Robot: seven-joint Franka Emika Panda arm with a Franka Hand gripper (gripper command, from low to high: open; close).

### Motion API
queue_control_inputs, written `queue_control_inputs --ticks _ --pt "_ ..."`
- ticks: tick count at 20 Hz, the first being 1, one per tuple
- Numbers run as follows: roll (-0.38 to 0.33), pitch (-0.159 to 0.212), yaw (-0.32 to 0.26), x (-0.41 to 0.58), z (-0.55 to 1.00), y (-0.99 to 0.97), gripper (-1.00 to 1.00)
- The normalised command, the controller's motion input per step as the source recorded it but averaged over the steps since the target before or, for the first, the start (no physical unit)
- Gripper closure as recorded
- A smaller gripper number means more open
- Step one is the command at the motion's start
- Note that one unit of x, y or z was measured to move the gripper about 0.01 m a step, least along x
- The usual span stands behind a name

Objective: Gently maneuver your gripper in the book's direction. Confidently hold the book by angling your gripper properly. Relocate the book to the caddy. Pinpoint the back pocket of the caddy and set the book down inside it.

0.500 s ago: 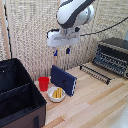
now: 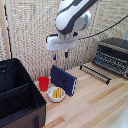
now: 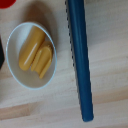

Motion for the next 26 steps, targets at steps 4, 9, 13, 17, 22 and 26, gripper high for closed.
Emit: queue_control_inputs --ticks 4,9,13,17,22,26 --pt "-0.008 -0.035 0.097 0.22 -0.25 -0.17 -1.0" --pt "-0.042 0.0 0.106 0.173 -0.31 -0.15 -1.0" --pt "-0.07 0.049 0.143 0.141 -0.34 -0.1 -1.0" --pt "-0.084 0.049 0.198 0.182 -0.32 -0.09 -1.0" --pt "-0.112 0.052 0.245 0.314 -0.24 -0.01 1.0" --pt "-0.03 0.035 0.164 0.227 -0.07 0.0 1.0"
